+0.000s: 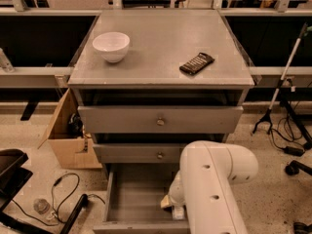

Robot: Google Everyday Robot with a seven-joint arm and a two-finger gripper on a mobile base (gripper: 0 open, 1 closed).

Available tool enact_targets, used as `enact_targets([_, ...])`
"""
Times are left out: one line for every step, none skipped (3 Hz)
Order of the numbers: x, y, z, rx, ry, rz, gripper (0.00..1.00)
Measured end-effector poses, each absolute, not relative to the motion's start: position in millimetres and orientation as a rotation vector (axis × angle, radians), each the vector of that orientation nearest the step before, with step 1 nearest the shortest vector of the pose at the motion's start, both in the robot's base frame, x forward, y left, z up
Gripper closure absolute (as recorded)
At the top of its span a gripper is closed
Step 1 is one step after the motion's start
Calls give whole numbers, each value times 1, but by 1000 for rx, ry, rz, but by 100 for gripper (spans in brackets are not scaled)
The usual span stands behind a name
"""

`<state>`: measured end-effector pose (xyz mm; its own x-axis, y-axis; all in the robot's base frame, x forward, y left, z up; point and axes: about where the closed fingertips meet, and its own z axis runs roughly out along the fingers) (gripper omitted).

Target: Pick blue plastic bottle from bottom drawer and place on counter

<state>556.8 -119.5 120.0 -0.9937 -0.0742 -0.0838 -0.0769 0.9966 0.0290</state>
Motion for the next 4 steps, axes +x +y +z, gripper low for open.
enact_targets([556,-111,107,-110,3067,29,41])
enact_targets([556,-111,113,-110,3067,29,65])
enact_targets([556,-111,114,-110,3067,29,87])
enact_targets([555,-110,151,-207,3042,62,100])
